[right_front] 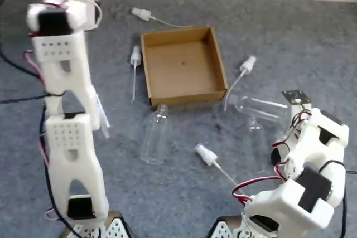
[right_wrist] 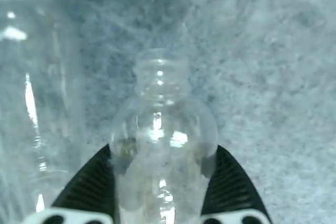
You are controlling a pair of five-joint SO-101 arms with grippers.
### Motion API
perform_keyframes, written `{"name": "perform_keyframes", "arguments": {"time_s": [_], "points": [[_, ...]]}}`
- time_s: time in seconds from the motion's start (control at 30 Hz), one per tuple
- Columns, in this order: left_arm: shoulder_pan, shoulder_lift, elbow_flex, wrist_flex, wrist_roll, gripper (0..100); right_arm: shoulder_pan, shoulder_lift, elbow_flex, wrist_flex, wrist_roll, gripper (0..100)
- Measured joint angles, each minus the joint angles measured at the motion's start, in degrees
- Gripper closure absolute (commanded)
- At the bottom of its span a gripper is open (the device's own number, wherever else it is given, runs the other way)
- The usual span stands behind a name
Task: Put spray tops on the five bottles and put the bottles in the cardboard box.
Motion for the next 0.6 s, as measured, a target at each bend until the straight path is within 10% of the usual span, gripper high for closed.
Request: {"name": "perform_keyframes", "arguments": {"time_s": [0.6], "points": [[0.09,-41.85,31.74,8.44,2.73,99,1.76,0.0,0.0,-0.09,-0.35,99.5]]}}
